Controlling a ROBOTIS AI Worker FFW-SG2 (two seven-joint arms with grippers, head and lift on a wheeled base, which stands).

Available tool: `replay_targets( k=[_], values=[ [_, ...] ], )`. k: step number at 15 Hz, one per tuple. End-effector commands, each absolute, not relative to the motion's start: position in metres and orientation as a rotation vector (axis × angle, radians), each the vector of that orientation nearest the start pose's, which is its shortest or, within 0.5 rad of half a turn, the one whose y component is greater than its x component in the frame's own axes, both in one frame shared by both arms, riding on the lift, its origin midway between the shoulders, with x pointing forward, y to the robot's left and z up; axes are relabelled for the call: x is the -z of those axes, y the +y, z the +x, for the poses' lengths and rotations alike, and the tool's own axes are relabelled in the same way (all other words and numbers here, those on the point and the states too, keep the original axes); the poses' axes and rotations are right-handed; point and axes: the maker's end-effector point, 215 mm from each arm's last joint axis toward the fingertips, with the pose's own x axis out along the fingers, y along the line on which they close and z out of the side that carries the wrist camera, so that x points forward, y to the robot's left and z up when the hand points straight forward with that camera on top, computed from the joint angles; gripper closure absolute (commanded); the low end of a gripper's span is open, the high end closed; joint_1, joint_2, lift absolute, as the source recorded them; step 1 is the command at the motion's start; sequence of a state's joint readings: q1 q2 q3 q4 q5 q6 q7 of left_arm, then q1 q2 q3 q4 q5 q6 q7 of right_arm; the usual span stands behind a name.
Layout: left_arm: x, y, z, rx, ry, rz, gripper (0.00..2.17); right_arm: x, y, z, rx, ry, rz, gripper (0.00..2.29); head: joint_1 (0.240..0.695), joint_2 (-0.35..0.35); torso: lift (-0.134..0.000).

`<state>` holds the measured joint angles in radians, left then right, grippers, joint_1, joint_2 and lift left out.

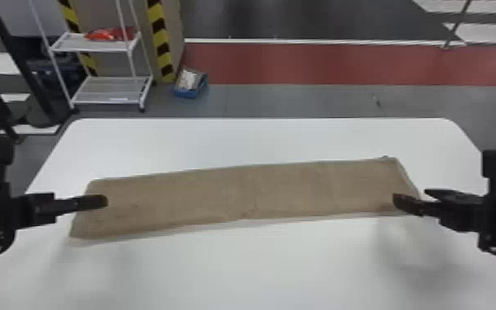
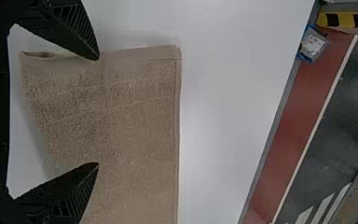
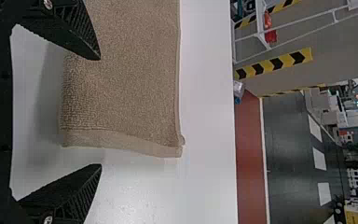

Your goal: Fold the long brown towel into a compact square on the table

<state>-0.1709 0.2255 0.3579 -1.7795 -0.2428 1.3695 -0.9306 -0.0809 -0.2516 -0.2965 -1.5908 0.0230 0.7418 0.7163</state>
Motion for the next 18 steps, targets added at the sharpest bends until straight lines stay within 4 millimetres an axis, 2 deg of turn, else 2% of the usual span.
replay_targets(
  k=[1, 4, 7, 11, 13, 17, 18],
  values=[
    [0.43, 0.377, 0.497, 0.227, 0.882, -0.311, 0.08, 0.445, -0.365, 0.538, -0.304, 0.608, 0.083, 0.06, 0.695, 0.008, -0.124],
    [0.431, 0.385, 0.508, 0.218, 0.878, -0.3, 0.08, 0.445, -0.367, 0.538, -0.302, 0.606, 0.083, 0.06, 0.695, 0.013, -0.124],
    [0.443, 0.389, 0.51, 0.211, 0.894, -0.287, 0.08, 0.447, -0.368, 0.538, -0.301, 0.606, 0.082, 0.06, 0.695, 0.018, -0.124],
    [0.449, 0.392, 0.515, 0.213, 0.894, -0.274, 0.09, 0.447, -0.368, 0.538, -0.301, 0.606, 0.08, 0.06, 0.695, 0.024, -0.124],
    [0.448, 0.388, 0.514, 0.235, 0.892, -0.282, 0.24, 0.446, -0.368, 0.54, -0.3, 0.604, 0.08, 0.06, 0.695, 0.025, -0.124],
    [0.447, 0.384, 0.51, 0.266, 0.897, -0.295, 0.39, 0.445, -0.368, 0.541, -0.3, 0.603, 0.079, 0.06, 0.695, 0.016, -0.124],
    [0.446, 0.382, 0.509, 0.281, 0.897, -0.302, 0.58, 0.445, -0.368, 0.541, -0.3, 0.603, 0.079, 0.06, 0.695, 0.016, -0.124]
  ],
)
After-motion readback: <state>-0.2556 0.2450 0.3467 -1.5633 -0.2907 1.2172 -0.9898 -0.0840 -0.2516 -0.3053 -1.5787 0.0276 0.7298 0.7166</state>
